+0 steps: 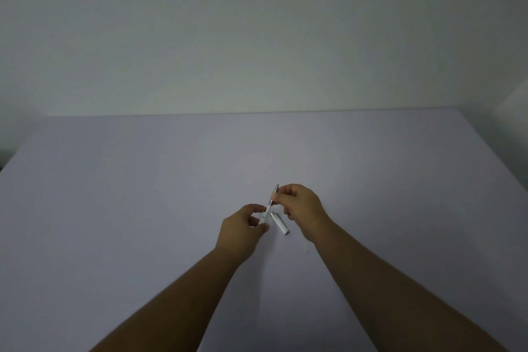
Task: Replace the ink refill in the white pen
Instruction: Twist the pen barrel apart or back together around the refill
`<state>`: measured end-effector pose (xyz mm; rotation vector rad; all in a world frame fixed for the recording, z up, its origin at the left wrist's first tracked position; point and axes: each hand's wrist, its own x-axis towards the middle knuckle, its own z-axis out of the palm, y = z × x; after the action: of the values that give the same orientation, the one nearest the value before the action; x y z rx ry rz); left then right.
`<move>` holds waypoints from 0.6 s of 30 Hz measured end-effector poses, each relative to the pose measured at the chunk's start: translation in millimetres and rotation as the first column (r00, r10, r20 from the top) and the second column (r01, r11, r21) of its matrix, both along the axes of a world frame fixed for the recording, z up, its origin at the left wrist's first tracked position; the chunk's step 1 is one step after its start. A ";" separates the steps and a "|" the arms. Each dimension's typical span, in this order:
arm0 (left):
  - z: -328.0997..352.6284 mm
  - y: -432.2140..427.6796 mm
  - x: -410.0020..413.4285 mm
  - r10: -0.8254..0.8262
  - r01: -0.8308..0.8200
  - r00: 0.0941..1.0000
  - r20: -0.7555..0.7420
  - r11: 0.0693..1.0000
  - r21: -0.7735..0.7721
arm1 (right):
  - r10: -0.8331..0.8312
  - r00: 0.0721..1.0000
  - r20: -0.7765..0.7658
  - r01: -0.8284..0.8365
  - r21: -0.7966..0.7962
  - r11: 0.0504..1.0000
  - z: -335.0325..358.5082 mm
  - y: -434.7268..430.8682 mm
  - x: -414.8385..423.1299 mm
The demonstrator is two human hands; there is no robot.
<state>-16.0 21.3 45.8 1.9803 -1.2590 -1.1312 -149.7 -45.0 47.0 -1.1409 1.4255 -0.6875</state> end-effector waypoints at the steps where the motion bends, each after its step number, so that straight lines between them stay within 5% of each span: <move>1: 0.5 -0.3 -0.4 0.017 -0.017 1.000 -0.006 1.000 0.000 | 0.009 1.000 0.005 -0.009 0.007 1.000 0.3 1.5 0.6; 18: 3.7 -2.5 -3.6 0.042 -0.041 0.999 0.029 0.999 -0.022 | 0.174 0.984 -0.048 -0.172 0.055 0.984 1.3 2.4 0.9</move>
<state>-19.7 18.8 49.6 2.0049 -1.2336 -1.0682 -148.8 -42.6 48.2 -1.2345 1.3609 -0.4999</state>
